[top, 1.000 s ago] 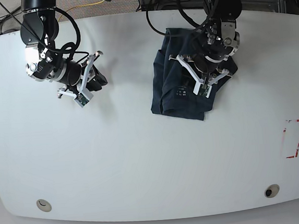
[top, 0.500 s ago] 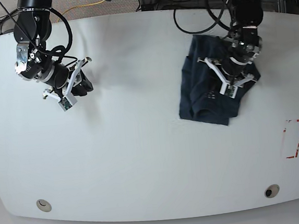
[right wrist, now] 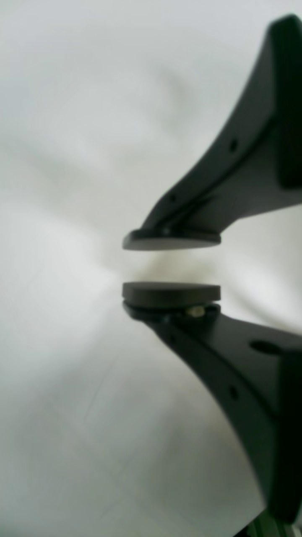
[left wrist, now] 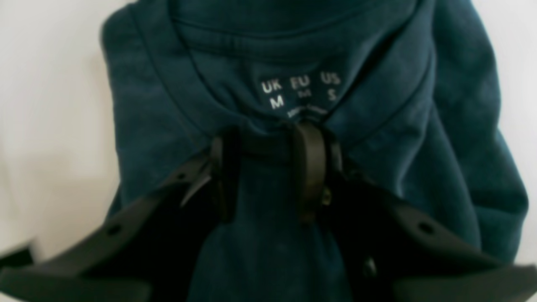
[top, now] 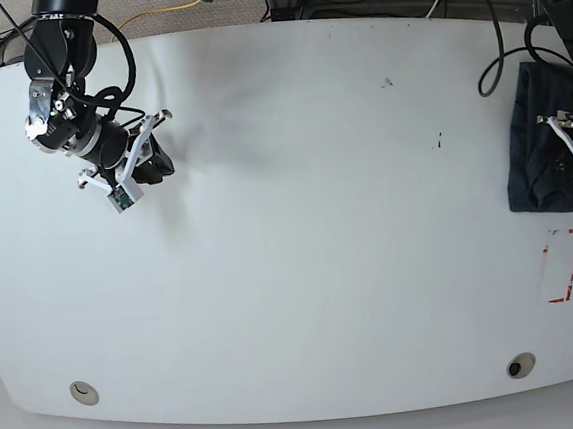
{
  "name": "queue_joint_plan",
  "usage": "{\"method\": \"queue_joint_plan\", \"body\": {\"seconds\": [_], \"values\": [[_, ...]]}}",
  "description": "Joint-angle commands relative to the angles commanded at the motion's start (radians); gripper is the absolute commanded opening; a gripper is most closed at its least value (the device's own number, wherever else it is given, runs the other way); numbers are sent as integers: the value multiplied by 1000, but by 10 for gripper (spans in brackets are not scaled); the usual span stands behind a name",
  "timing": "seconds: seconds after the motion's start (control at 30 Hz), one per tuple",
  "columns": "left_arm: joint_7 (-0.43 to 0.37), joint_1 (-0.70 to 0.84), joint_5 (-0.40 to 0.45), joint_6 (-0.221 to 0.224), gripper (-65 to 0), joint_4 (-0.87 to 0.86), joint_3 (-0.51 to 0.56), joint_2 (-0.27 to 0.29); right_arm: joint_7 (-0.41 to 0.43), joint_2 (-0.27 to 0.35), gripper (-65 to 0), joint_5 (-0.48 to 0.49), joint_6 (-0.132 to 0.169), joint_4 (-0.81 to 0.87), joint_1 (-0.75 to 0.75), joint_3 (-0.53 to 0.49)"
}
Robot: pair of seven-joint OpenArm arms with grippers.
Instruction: Fold the T-shirt properly
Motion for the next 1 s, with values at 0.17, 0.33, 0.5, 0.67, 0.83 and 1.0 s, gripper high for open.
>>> {"method": "queue_joint_plan", "body": {"seconds": [0.17,0.33,0.5,0.67,0.83,1.0], "values": [[0,-43,0,0,-456,-17,-35,-55,0,0,-528,0,0,0,0,0],[8,-83,0,0,-457,43,-49,-63,6,-2,-528,-9,0,2,2,-2],[8,-80,5,0,-458,230,-44,0,12,-2,-528,-17,0,20,8,15],[-51,11,5,0,-460,440,-32,118,141,-34,-528,-169,-1,63,-20,32],[-310,130,8,97,-460,569,29,279,400,-138,-528,-396,-10,63,-69,78],[-411,253,8,211,-458,677,87,379,617,-230,-528,-517,-4,43,-120,199]]}}
